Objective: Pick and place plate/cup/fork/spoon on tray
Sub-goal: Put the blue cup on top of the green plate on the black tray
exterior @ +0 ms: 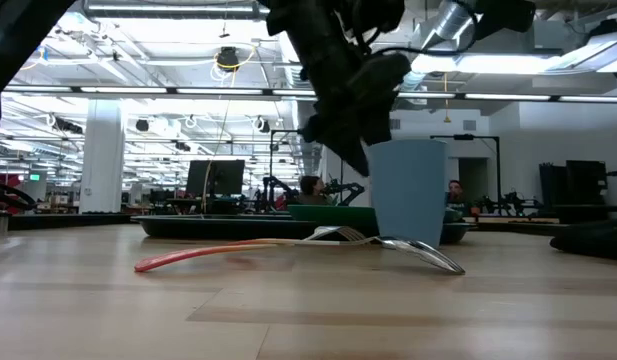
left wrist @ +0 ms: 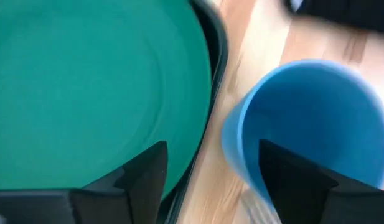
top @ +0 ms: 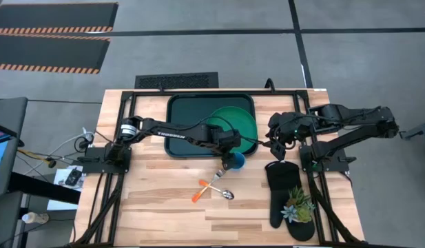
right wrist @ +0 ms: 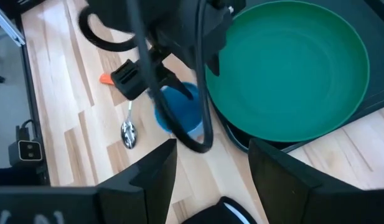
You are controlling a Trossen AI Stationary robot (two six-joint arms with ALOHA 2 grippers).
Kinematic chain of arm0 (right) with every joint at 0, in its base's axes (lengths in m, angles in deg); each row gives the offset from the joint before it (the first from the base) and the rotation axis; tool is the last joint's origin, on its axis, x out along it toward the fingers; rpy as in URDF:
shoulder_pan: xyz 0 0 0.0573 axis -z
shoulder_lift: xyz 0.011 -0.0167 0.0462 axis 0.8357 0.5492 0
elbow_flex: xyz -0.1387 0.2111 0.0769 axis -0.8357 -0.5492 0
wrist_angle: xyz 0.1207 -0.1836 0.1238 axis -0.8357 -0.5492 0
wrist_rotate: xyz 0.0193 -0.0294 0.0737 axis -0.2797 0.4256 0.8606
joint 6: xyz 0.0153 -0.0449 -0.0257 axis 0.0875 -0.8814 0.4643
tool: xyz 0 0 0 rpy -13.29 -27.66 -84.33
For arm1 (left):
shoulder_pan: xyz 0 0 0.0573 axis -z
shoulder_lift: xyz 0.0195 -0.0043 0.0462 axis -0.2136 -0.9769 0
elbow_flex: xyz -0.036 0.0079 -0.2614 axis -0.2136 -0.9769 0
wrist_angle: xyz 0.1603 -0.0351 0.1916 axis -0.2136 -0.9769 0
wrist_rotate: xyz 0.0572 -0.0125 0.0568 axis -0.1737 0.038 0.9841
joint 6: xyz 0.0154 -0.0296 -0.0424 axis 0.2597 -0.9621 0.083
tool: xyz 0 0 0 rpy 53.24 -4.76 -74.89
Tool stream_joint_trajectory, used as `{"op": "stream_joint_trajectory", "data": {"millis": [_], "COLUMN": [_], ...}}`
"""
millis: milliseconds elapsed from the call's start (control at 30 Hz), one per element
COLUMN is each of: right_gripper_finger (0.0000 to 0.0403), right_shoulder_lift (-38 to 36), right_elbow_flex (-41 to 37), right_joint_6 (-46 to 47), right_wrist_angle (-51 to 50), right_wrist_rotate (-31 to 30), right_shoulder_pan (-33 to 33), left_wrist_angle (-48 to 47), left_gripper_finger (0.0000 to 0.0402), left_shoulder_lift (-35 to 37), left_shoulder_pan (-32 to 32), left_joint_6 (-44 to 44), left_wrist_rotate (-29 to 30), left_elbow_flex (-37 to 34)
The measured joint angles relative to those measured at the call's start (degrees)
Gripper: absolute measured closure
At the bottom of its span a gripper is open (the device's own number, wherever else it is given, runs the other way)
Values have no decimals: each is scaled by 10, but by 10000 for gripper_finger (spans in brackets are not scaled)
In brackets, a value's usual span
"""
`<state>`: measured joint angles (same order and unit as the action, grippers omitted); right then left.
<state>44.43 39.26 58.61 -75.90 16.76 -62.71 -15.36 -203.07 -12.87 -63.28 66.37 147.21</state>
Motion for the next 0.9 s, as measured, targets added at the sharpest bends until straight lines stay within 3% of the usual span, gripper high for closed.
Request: {"op": "stream_joint_trajectory", "data": {"millis": [200, 467, 900], "right_gripper_finger": [180, 180, 180], "right_shoulder_lift": [0, 0, -53], "right_elbow_flex": [0, 0, 0], "right_joint_6": [5, 18, 136], "right_wrist_angle": [1, 1, -1], "right_wrist_rotate": [-1, -1, -16], "right_shoulder_pan": [0, 0, -1], "left_wrist_angle": [-11, -16, -105], "left_gripper_finger": [249, 388, 401], "left_shoulder_lift": [-9, -5, -4], "left_shoulder_pan": [-7, -10, -89], "left_joint_6": [-6, 3, 50], "left_wrist_rotate": [-20, -28, -17], "left_elbow_flex": [-1, 31, 161]}}
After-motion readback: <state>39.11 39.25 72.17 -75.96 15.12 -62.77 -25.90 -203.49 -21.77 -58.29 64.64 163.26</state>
